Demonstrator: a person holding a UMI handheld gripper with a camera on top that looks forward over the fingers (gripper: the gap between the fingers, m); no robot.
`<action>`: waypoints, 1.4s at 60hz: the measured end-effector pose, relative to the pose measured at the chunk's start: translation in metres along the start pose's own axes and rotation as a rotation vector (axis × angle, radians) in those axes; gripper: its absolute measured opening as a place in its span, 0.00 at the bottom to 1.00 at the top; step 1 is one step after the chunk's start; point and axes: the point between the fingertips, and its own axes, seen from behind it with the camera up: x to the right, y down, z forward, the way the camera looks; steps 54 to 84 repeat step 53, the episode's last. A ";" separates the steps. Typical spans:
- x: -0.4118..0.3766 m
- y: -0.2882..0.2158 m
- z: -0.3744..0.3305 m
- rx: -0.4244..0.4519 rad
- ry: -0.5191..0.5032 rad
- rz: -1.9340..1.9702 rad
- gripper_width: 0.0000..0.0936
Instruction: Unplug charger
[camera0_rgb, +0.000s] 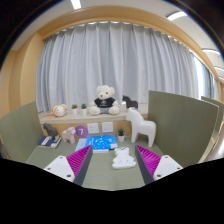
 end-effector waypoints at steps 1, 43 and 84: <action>-0.009 0.007 -0.004 -0.012 -0.012 -0.001 0.92; -0.125 0.132 -0.098 -0.199 -0.165 -0.063 0.93; -0.121 0.135 -0.102 -0.203 -0.158 -0.056 0.92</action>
